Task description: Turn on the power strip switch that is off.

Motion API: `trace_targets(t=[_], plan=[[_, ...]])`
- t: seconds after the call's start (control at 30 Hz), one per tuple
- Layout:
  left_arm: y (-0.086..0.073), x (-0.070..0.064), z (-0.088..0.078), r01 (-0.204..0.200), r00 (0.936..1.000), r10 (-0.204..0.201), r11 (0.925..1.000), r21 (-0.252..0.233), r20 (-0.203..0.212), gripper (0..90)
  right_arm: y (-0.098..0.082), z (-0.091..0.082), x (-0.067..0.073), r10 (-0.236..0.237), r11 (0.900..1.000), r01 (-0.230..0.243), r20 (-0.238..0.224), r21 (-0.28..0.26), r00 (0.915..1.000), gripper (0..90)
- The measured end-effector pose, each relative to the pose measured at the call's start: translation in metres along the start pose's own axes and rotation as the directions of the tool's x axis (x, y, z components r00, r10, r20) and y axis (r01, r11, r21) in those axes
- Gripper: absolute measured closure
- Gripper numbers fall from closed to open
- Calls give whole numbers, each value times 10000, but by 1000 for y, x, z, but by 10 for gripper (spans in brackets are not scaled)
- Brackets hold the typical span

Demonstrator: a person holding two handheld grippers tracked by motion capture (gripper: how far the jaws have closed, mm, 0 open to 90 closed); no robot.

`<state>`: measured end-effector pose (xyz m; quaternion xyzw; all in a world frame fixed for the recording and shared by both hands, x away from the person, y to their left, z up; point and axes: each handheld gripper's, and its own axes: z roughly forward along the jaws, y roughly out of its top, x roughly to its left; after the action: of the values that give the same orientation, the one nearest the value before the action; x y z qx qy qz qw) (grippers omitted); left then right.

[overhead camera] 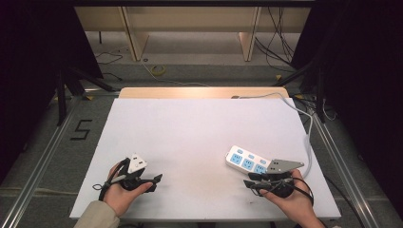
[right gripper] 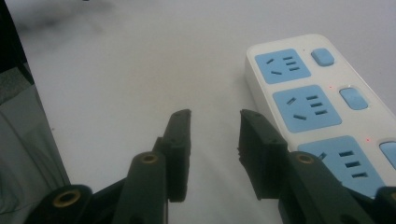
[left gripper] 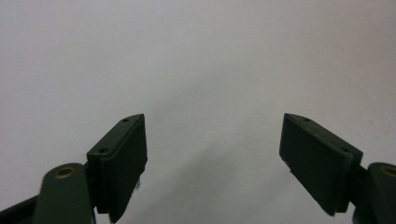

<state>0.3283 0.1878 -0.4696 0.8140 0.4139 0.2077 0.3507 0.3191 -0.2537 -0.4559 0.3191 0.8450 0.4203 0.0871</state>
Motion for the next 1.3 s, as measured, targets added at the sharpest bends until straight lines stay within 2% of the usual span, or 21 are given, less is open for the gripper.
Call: trace_targets(t=[0.23,0.5,0.77,1.3], plan=[[0,0,0,-6,10000,7,10000,44,-88,235,3,-2,0,-138,9996,134,154,233,9998,719],[0,1,0,18,9999,-19,10000,-45,-164,236,10,-4,1,-400,9955,367,366,871,9985,900],[0,1,0,24,9997,-26,10000,-77,-237,238,15,-4,1,-489,9913,430,444,1246,9978,900],[0,2,-1,7,9995,-11,9999,-116,-309,240,20,-5,-3,-450,9874,352,605,1544,9972,900]])
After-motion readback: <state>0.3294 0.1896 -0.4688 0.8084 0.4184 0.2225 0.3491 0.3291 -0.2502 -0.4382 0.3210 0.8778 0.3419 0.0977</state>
